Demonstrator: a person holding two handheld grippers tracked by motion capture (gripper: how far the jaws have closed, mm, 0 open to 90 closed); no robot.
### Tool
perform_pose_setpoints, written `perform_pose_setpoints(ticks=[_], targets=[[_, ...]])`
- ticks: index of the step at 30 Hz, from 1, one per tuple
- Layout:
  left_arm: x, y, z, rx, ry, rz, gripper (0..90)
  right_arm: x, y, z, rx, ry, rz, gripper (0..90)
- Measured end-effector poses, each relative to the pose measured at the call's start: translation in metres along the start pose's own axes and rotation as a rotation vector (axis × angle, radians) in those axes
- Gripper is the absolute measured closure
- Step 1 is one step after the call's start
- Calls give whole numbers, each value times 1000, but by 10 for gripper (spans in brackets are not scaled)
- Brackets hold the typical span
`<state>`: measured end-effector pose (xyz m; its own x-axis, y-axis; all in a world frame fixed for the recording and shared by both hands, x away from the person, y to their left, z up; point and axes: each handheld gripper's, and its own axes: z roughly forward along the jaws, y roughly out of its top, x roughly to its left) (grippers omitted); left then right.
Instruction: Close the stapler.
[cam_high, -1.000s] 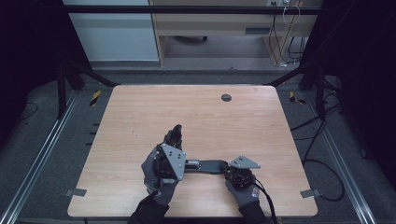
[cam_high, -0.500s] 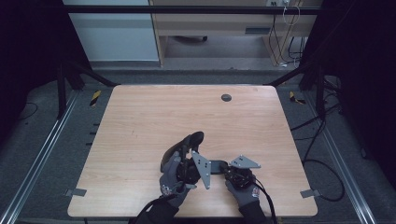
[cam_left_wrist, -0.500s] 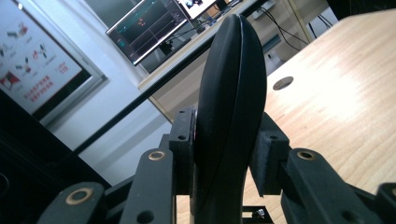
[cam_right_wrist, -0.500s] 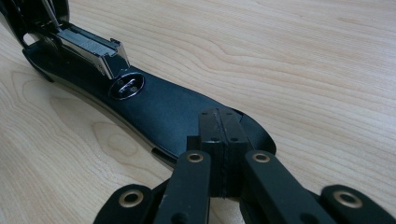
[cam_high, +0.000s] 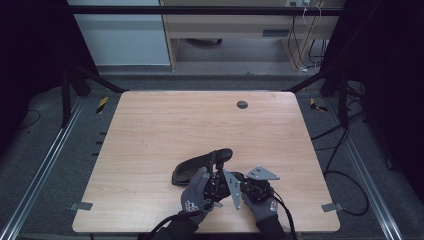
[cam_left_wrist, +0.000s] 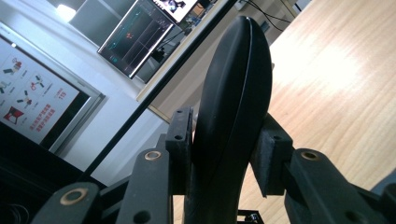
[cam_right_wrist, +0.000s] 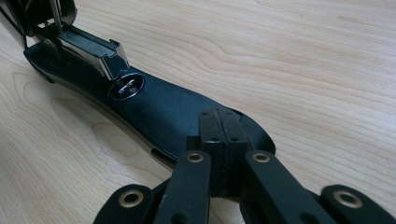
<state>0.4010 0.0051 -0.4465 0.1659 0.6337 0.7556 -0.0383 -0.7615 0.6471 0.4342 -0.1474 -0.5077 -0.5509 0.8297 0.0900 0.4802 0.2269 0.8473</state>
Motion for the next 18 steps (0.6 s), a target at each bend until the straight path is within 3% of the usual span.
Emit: perform_pose_setpoints(ticks=[18], targets=[[-34,-5,3,7,-36,183,602,-3,-2,-3,4,17,-3,900]])
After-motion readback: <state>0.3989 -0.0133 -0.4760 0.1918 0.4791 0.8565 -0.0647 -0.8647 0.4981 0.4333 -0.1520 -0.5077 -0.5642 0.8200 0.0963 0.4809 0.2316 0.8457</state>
